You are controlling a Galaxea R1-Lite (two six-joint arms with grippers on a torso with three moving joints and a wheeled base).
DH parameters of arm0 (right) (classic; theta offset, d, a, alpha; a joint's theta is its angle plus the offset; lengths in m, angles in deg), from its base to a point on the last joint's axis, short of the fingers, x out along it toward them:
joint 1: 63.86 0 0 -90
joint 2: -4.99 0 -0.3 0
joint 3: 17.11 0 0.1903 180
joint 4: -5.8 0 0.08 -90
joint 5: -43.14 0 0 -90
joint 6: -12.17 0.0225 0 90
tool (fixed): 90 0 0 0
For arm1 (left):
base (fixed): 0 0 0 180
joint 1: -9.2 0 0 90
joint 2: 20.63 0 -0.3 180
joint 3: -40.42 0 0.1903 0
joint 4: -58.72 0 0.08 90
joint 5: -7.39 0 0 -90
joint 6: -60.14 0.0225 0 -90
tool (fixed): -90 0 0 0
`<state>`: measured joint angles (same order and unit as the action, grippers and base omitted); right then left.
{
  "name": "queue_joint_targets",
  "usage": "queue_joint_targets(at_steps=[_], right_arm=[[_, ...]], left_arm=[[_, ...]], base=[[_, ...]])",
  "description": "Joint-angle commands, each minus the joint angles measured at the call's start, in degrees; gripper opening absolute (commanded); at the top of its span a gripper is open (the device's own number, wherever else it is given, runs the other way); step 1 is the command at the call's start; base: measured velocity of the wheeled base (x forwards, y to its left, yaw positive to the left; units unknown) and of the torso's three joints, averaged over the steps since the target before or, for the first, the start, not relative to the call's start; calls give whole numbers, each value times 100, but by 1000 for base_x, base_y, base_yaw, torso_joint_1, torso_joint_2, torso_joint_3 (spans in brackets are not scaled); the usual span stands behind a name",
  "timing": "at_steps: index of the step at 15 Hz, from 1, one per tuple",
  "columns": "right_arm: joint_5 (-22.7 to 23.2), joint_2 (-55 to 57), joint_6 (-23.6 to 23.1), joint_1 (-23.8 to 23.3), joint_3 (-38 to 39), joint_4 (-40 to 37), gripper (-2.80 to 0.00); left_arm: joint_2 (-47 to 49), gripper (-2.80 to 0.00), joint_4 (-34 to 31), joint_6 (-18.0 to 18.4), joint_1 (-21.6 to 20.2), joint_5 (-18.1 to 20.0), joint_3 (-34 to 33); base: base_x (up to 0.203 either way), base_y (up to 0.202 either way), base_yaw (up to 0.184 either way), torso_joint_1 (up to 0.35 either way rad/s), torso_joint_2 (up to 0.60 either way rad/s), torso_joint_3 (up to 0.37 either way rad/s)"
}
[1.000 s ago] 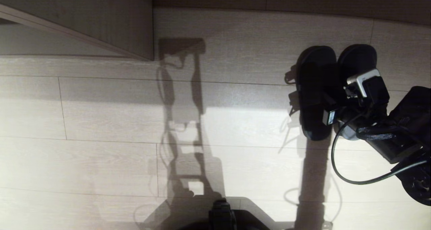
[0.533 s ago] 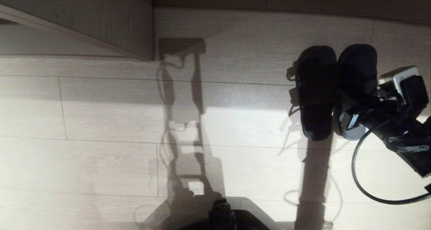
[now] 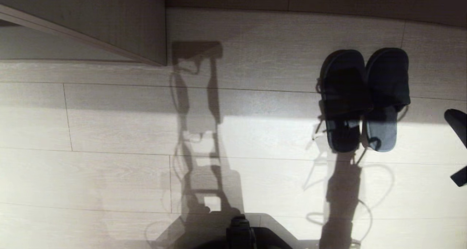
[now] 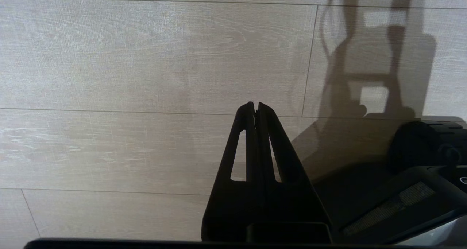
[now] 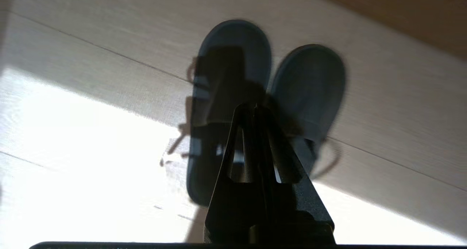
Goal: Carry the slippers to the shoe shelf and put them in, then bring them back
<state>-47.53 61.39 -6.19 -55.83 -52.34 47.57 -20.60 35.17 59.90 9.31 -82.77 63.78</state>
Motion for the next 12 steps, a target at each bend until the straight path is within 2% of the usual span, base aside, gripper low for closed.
queue_joint_targets(at_steps=[1, 4, 7, 9, 11, 12], right_arm=[[-34, -1147, -1, -5, 83, -503, -280], [-67, -2580, 116, -99, -35, -2204, -280], [-36, -4105, 583, -506, 25, -3450, -280], [54, -4876, 752, -669, 65, -4499, -280], [212, -5520, 843, -750, 238, -5912, -280], [287, -5646, 879, -784, 359, -6226, -280]], left_arm=[[-2, -280, 1, -2, -2, -2, 0], [-2, -280, 1, -2, -2, -2, 0], [-2, -280, 1, -2, -2, -2, 0], [-2, -280, 1, -2, -2, -2, 0], [-2, -280, 1, -2, -2, -2, 0], [-6, -280, 1, -6, -2, -2, 0]], base=[[0, 0, 0, 0, 0, 0], [0, 0, 0, 0, 0, 0], [0, 0, 0, 0, 0, 0], [0, 0, 0, 0, 0, 0], [0, 0, 0, 0, 0, 0], [0, 0, 0, 0, 0, 0]])
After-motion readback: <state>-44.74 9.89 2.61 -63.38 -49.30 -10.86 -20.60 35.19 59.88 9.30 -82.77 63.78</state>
